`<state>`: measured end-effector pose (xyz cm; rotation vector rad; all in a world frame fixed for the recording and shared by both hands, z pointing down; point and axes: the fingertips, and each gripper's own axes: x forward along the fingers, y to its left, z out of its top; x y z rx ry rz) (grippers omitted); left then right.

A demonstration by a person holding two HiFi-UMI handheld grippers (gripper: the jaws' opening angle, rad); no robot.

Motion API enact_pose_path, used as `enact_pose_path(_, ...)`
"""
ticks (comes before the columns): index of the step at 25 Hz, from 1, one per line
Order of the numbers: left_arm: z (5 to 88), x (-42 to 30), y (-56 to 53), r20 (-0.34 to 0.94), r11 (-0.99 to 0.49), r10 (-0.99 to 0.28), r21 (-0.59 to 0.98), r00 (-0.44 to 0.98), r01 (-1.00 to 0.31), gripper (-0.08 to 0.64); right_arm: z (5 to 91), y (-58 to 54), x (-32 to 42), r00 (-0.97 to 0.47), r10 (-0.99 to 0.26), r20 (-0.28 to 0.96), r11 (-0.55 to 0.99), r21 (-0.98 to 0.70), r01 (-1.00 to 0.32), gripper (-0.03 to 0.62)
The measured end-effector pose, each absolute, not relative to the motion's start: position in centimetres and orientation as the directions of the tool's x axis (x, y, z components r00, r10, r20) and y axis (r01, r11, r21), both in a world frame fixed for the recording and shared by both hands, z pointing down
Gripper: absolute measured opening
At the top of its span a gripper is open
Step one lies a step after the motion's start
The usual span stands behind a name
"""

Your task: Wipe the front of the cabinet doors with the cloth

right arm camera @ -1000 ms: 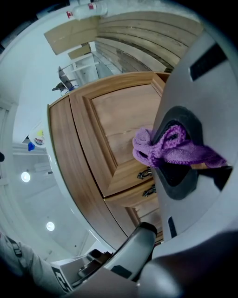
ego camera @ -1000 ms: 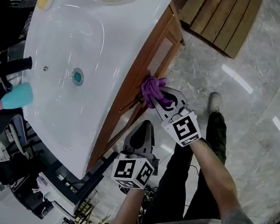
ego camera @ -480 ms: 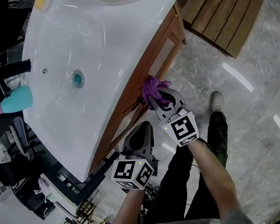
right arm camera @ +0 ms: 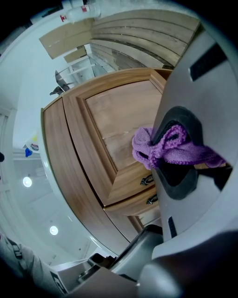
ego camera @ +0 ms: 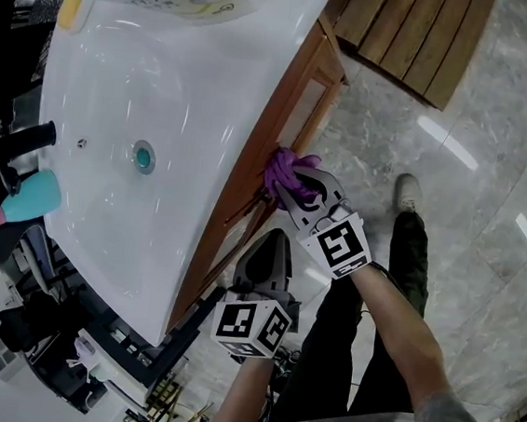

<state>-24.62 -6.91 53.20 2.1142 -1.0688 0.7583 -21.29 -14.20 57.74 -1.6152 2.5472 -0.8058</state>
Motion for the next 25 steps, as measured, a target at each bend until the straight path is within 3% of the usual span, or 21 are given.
enact_pose_path(25,53.6,-21.5,-8.6,0.749,-0.433,-0.463,0.276,0.474,-0.858,0.011,57.7,-16.2,-17.5,-0.421,-0.870,0.256,0.279,-0.449,-0.849,0.063)
